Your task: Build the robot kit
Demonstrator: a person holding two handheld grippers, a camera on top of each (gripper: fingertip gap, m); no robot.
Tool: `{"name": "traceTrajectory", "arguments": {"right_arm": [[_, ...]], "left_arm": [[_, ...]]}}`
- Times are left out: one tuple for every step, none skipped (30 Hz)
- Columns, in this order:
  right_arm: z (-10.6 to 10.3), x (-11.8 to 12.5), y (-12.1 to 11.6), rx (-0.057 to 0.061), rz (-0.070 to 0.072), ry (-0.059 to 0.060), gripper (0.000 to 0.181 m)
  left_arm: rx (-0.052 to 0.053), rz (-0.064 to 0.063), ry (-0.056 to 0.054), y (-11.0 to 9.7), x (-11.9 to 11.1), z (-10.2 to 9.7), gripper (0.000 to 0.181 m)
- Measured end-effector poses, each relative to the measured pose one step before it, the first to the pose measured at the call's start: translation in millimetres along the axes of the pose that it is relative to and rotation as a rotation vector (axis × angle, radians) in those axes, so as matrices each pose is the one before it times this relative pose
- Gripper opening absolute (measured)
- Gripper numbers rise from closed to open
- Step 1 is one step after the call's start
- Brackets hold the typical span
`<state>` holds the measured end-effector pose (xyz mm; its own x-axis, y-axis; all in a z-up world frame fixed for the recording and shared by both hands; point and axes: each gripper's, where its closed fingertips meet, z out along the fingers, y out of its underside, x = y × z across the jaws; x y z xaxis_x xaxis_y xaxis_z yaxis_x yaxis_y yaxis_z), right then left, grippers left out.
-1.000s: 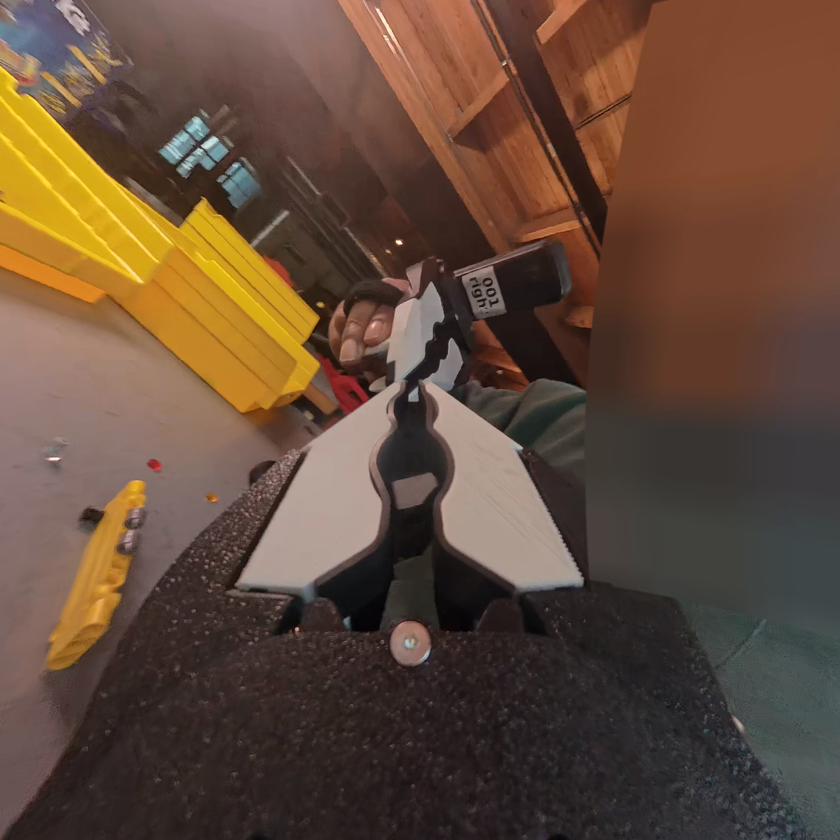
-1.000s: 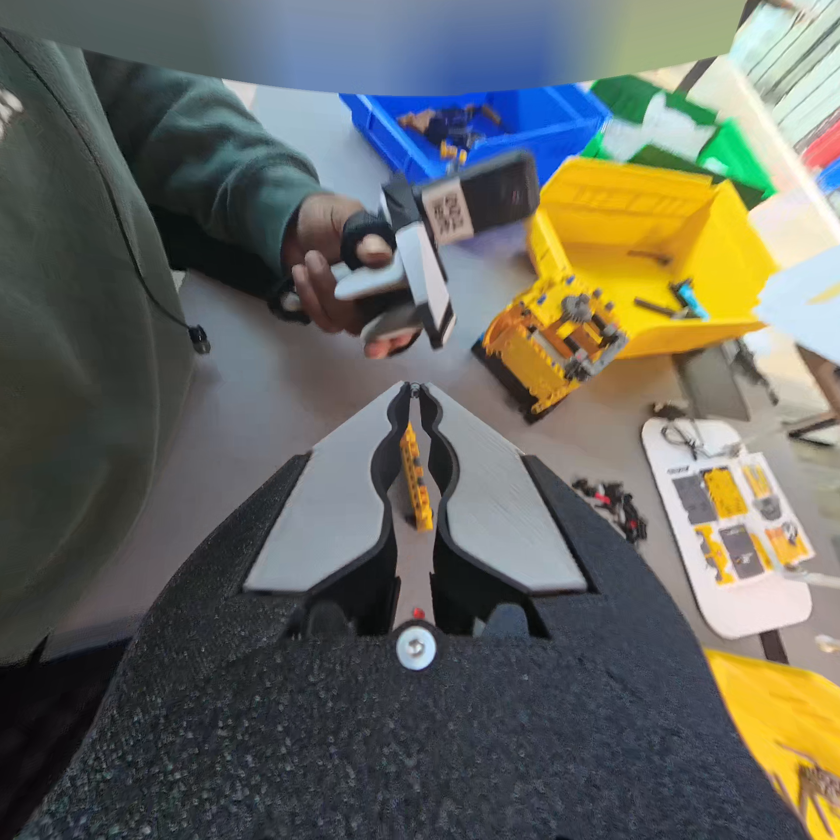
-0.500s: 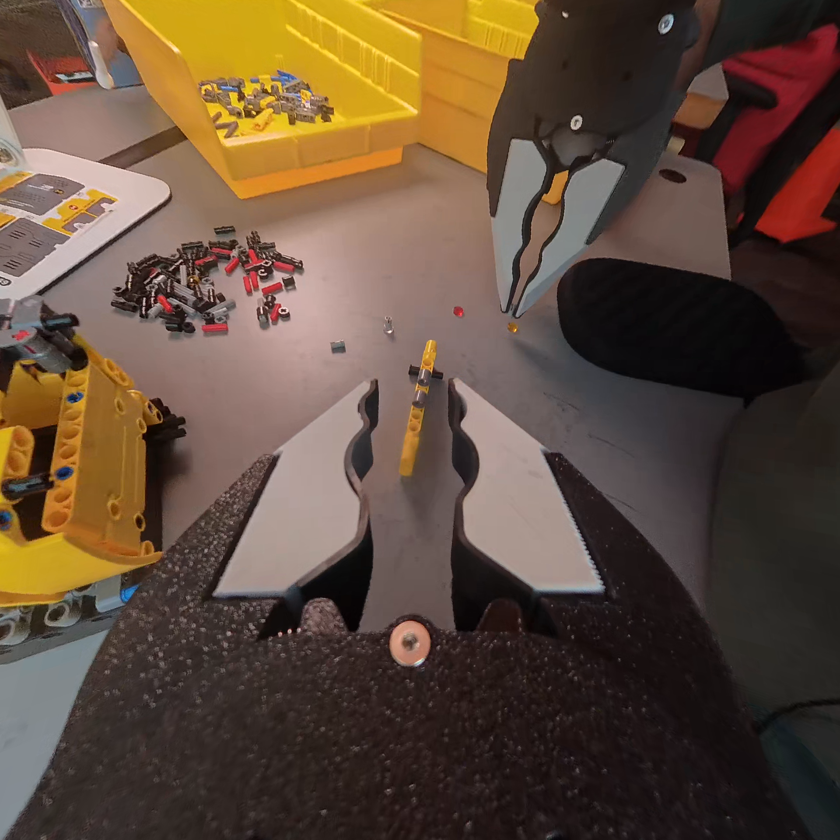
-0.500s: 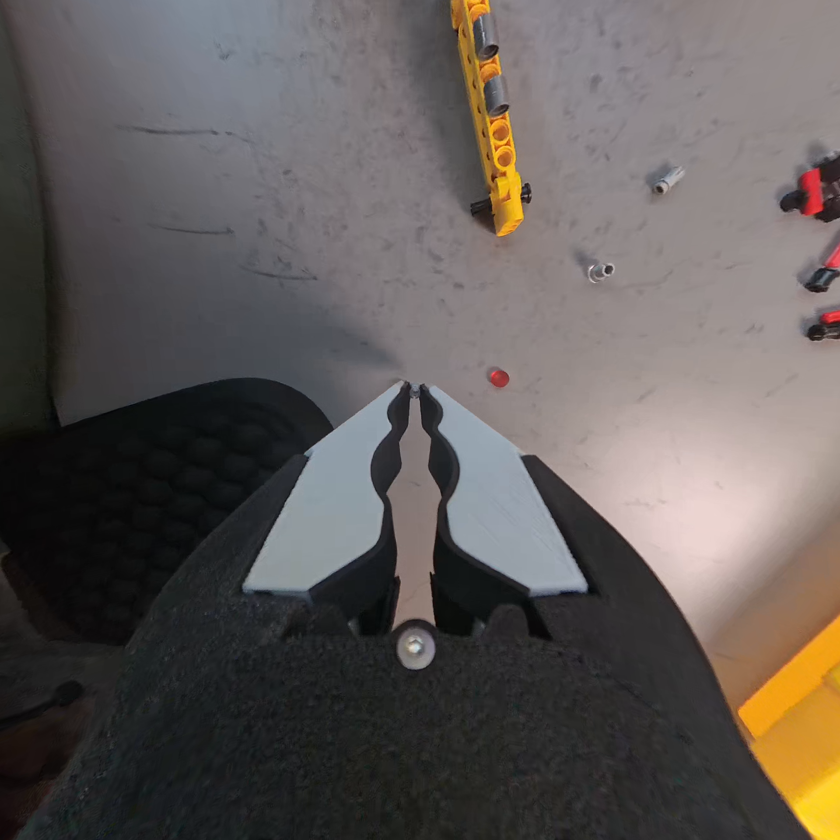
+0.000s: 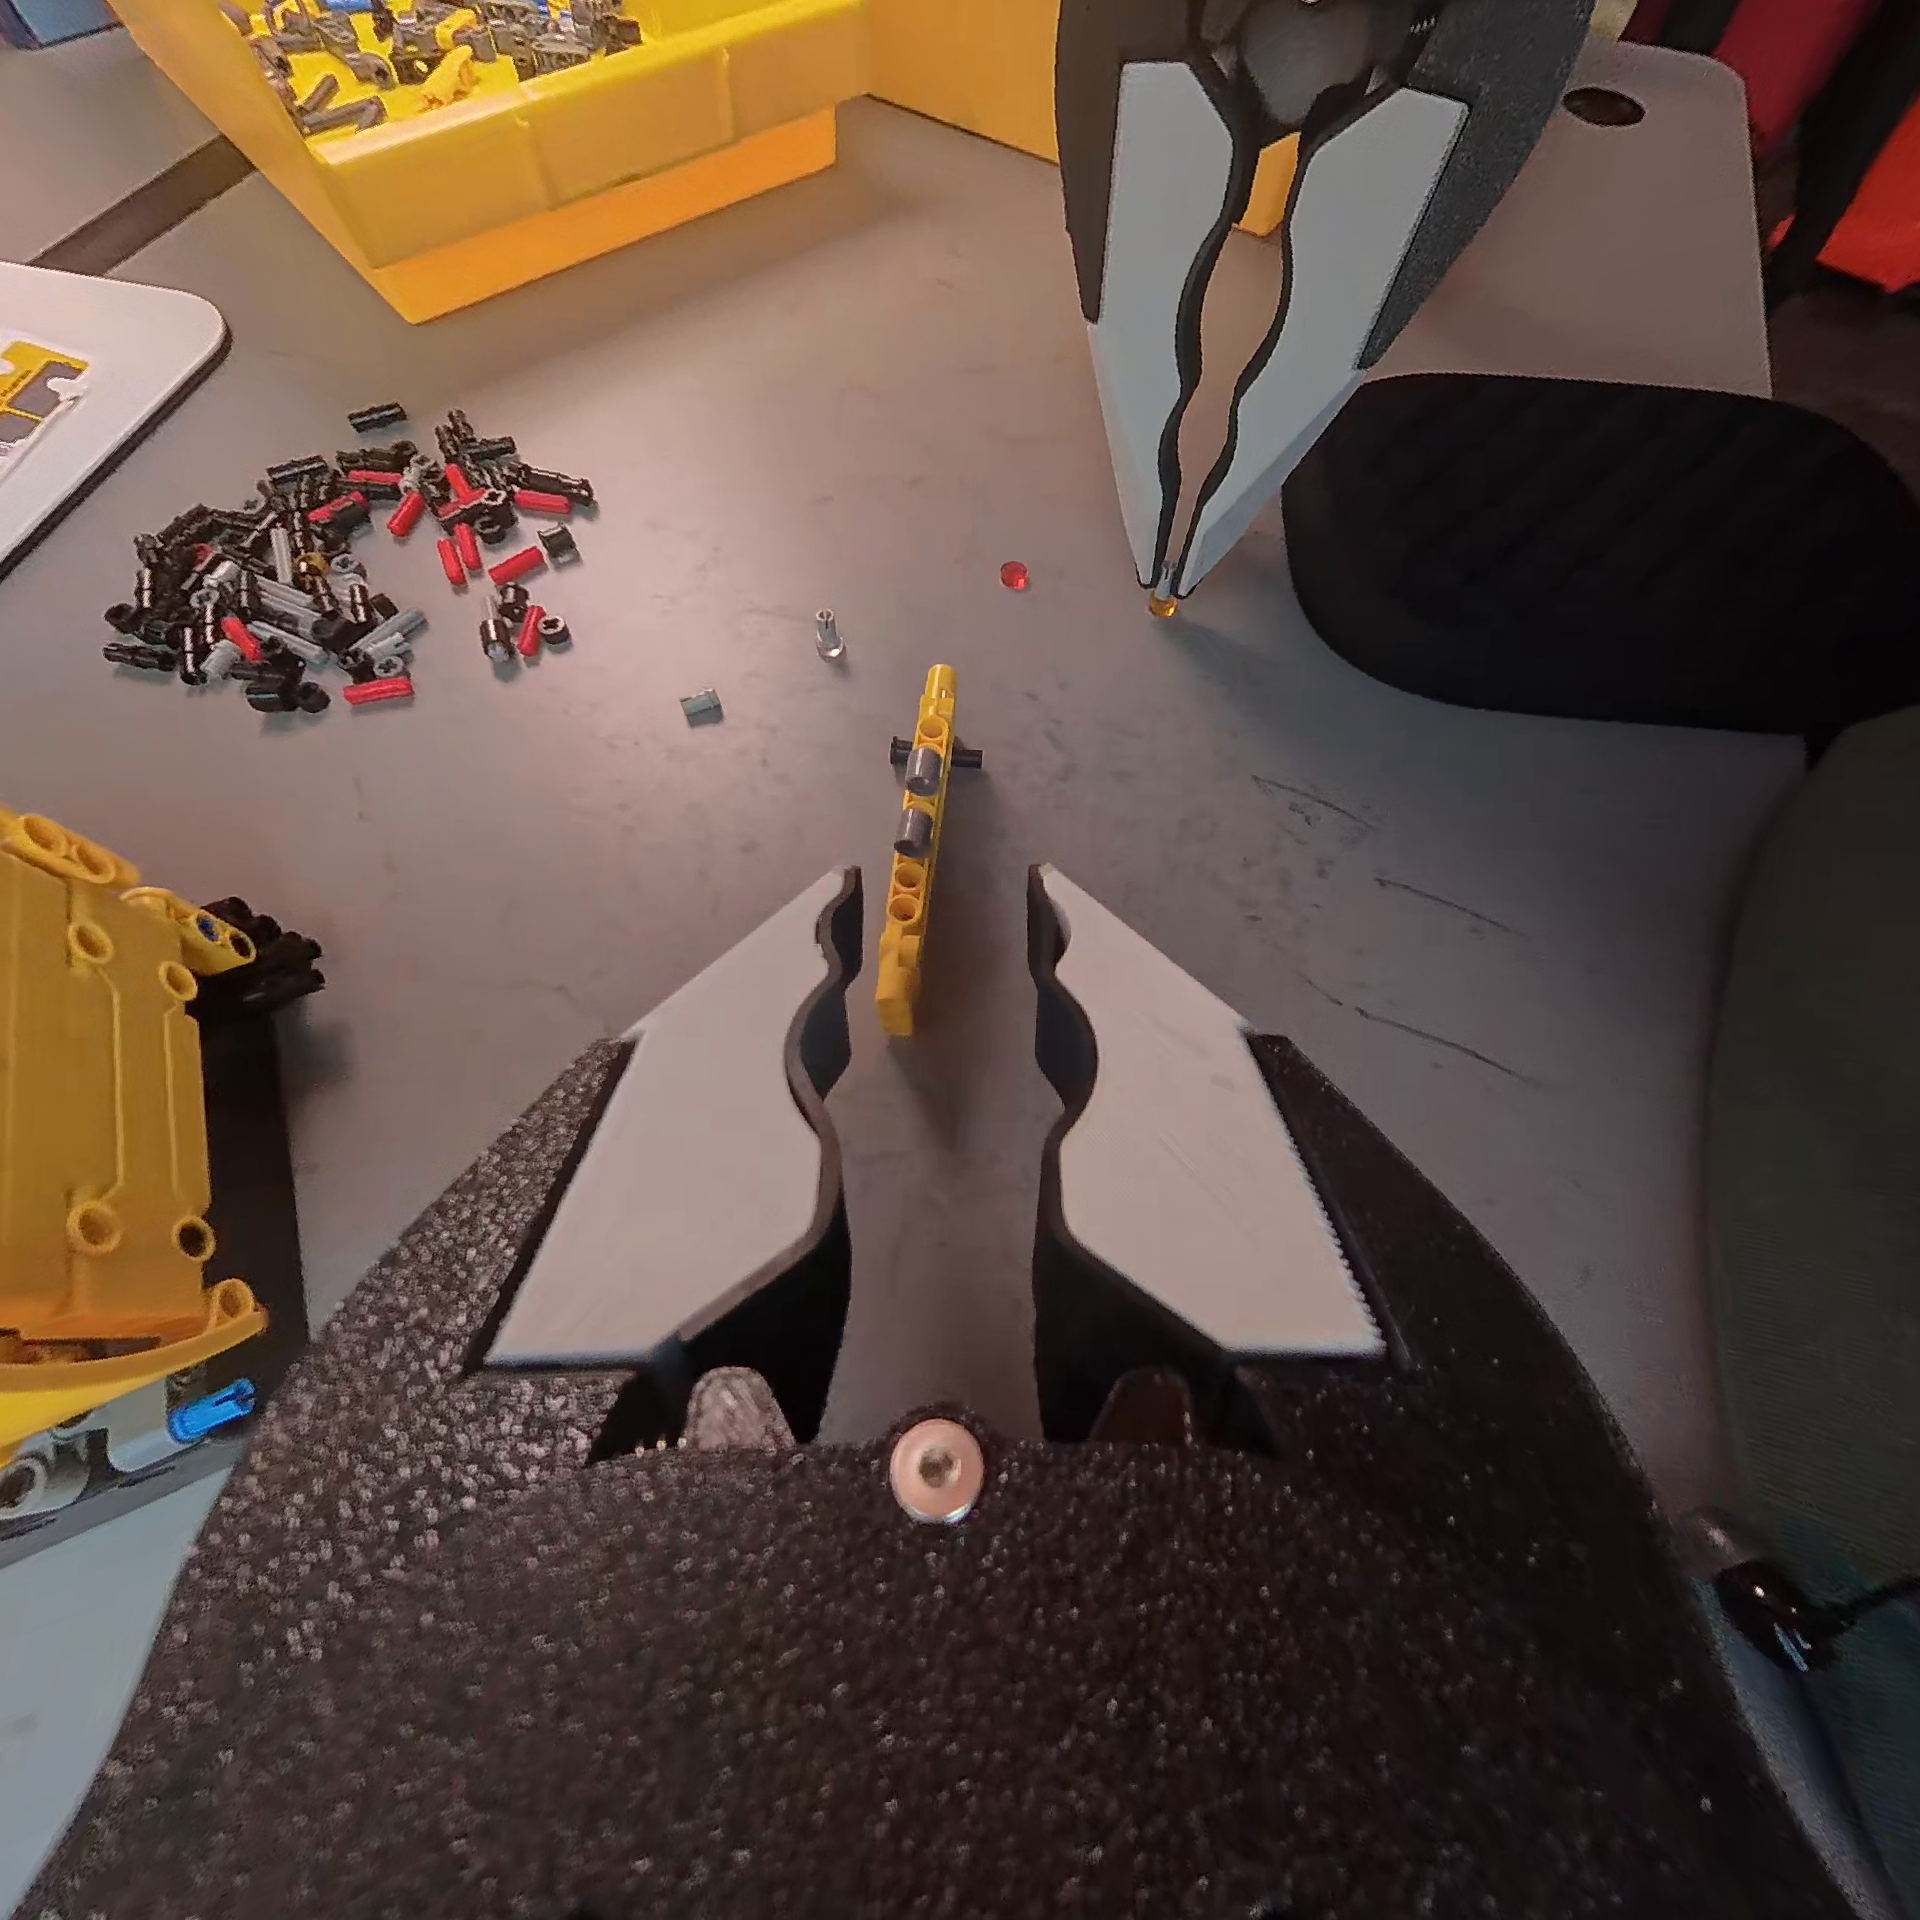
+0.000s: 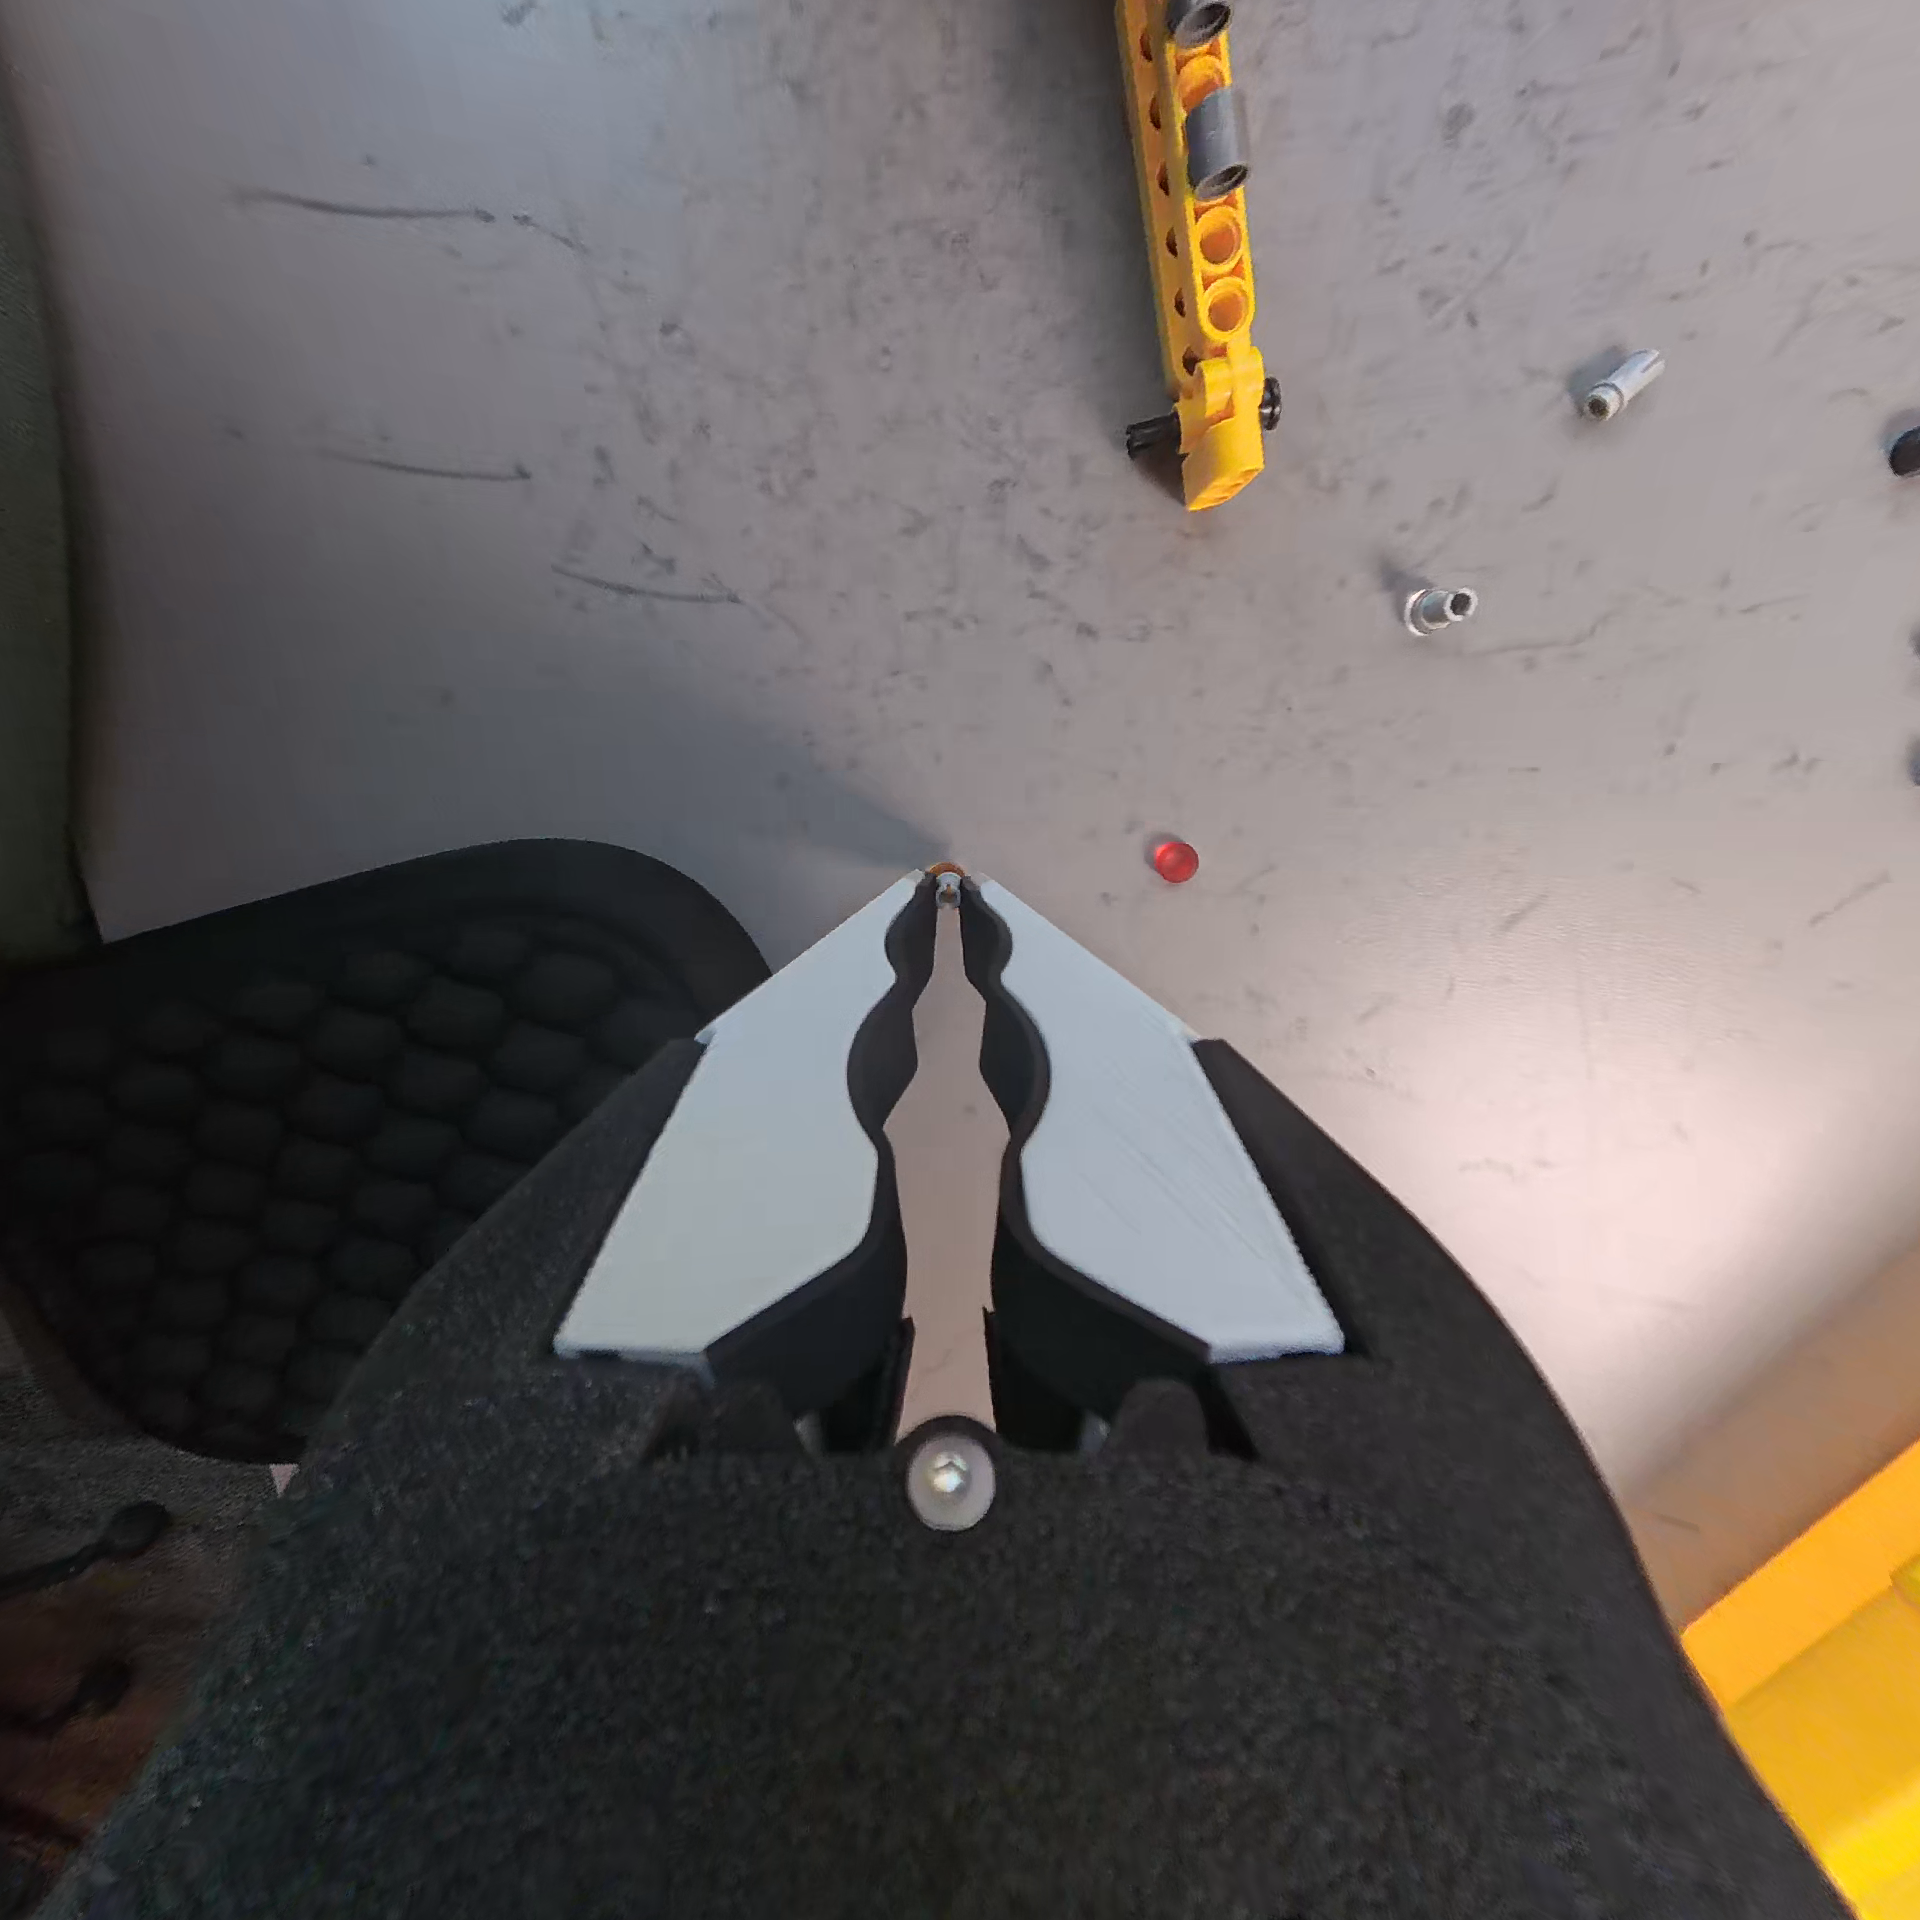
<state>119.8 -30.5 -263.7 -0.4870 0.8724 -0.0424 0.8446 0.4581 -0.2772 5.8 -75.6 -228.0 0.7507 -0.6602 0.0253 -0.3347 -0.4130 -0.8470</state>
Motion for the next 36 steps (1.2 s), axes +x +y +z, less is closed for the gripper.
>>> {"name": "traceTrajectory", "arguments": {"right_arm": [[0.40,0.24,0.50,-0.0035,-0.0046,0.0043,0.003],[0.22,-0.27,0.02,-0.0002,-0.0020,0.0008,0.003],[-0.04,-0.23,-0.24,-0.0004,-0.0007,0.0002,0.003],[0.16,-0.27,-0.14,-0.0006,-0.0038,0.0024,0.003],[0.07,-0.12,-0.02,-0.0021,-0.0040,0.0031,0.003],[0.25,-0.22,0.40,-0.0060,-0.0048,0.0033,0.004],[0.00,-0.13,-0.16,-0.0020,-0.0051,0.0037,0.003],[0.01,0.03,-0.11,-0.0044,-0.0053,0.0042,0.003],[0.00,0.19,-0.09,-0.0043,-0.0066,0.0057,0.003],[0.09,0.06,-0.09,-0.0042,-0.0053,0.0054,0.003],[-0.03,0.00,0.03,-0.0035,-0.0065,0.0054,0.003],[0.00,0.02,0.07,-0.0020,-0.0055,0.0056,0.003],[0.10,-0.02,-0.04,0.0001,-0.0037,0.0054,0.003],[0.02,0.02,0.07,0.0047,-0.0020,0.0051,0.003],[0.08,-0.02,0.11,0.0101,0.0000,0.0053,0.003],[0.16,-0.07,0.30,0.0144,0.0086,0.0052,0.003],[0.06,-0.02,0.15,0.0189,0.0061,0.0083,0.003],[0.07,-0.04,0.23,0.0185,0.0111,0.0088,0.003],[0.07,-0.05,0.04,0.0138,0.0099,0.0091,0.003],[0.14,-0.03,0.11,0.0065,0.0043,0.0103,0.003],[0.06,-0.03,0.15,-0.0021,0.0033,0.0072,0.003],[0.11,0.02,0.07,-0.0072,0.0006,0.0029,0.003],[0.16,-0.12,-0.05,-0.0091,0.0039,-0.0029,0.003],[0.16,-0.07,0.07,-0.0094,0.0057,-0.0087,0.003],[0.20,-0.12,0.05,-0.0134,0.0152,-0.0171,0.003],[0.24,-0.14,-0.14,-0.0168,0.0025,-0.0140,0.003],[0.41,-0.05,-0.36,-0.0237,-0.0052,-0.0118,0.003],[0.36,-0.12,-0.50,-0.0311,-0.0050,-0.0141,0.003],[0.36,0.04,-0.54,-0.0340,-0.0034,-0.0142,0.003],[0.32,-0.14,-0.46,-0.0303,-0.0073,-0.0119,0.003],[0.27,-0.15,-0.15,-0.0235,-0.0062,-0.0087,0.003],[0.14,-0.12,0.17,-0.0173,-0.0003,-0.0087,0.003],[0.11,-0.13,0.06,-0.0123,-0.0017,-0.0060,0.003],[0.15,-0.08,0.05,-0.0073,0.0020,-0.0057,0.003],[0.15,-0.16,-0.23,-0.0042,0.0024,-0.0053,0.003],[0.14,0.02,-0.12,0.0007,0.0017,-0.0001,0.003]], "left_arm": [[-0.0017,0.0076,0.0058,0.23,1.64,0.52,0.031],[-0.0001,0.0074,0.0051,-0.10,1.56,0.42,0.031],[-0.0009,0.0069,0.0030,0.04,1.23,0.31,0.031],[-0.0026,0.0073,0.0024,0.39,0.91,0.37,0.031],[-0.0032,0.0060,0.0013,0.41,0.63,0.40,0.031],[-0.0031,0.0049,0.0021,0.55,0.66,0.34,0.031],[-0.0032,0.0037,0.0025,0.49,0.67,0.45,0.032],[-0.0028,0.0029,0.0004,0.50,0.43,0.37,0.032],[-0.0026,0.0035,-0.0006,0.42,0.17,0.27,0.033],[-0.0020,0.0036,-0.0006,0.21,0.23,0.32,0.033],[-0.0012,0.0026,-0.0002,0.14,0.29,0.14,0.033],[-0.0003,0.0013,0.0003,-0.07,0.30,0.15,0.033],[0.0001,0.0008,0.0003,-0.01,0.26,0.00,0.033],[0.0007,0.0008,-0.0011,-0.23,0.00,-0.12,0.033],[0.0011,0.0007,-0.0017,-0.33,-0.15,-0.21,0.033],[0.0006,-0.0003,-0.0009,-0.17,-0.25,-0.19,0.033],[0.0000,-0.0001,-0.0001,-0.10,0.13,-0.23,0.033],[0.0003,0.0015,0.0005,-0.17,0.18,-0.15,0.033],[0.0013,0.0028,0.0030,-0.39,0.85,-0.15,0.033],[0.0020,0.0033,0.0049,-0.61,1.30,0.08,0.033],[0.0006,0.0035,0.0054,-0.42,1.64,0.33,0.033],[0.0003,0.0050,0.0035,-0.37,1.41,0.48,0.033],[-0.0003,0.0066,0.0021,-0.17,1.31,0.62,0.033],[-0.0009,0.0067,-0.0002,-0.05,0.91,0.52,0.033],[-0.0018,0.0061,-0.0023,0.11,0.59,0.56,0.033],[-0.0030,0.0047,-0.0020,0.35,0.45,0.36,0.033],[-0.0025,0.0031,-0.0022,0.42,0.19,0.39,0.033],[-0.0019,0.0025,-0.0017,0.24,0.15,0.21,0.033],[-0.0008,0.0017,-0.0015,0.01,0.09,0.06,0.033],[0.0001,0.0006,-0.0011,-0.02,-0.05,0.00,0.033],[0.0001,-0.0006,-0.0007,0.06,0.10,-0.11,0.033],[-0.0013,-0.0007,-0.0006,0.29,0.04,-0.09,0.033],[-0.0007,0.0009,-0.0018,0.08,-0.05,-0.40,0.033],[0.0018,0.0026,-0.0019,-0.54,0.10,-0.40,0.033],[0.0029,0.0021,0.0001,-0.91,0.47,-0.55,0.033],[0.0025,0.0009,0.0015,-0.75,0.47,-0.34,0.033]]}}
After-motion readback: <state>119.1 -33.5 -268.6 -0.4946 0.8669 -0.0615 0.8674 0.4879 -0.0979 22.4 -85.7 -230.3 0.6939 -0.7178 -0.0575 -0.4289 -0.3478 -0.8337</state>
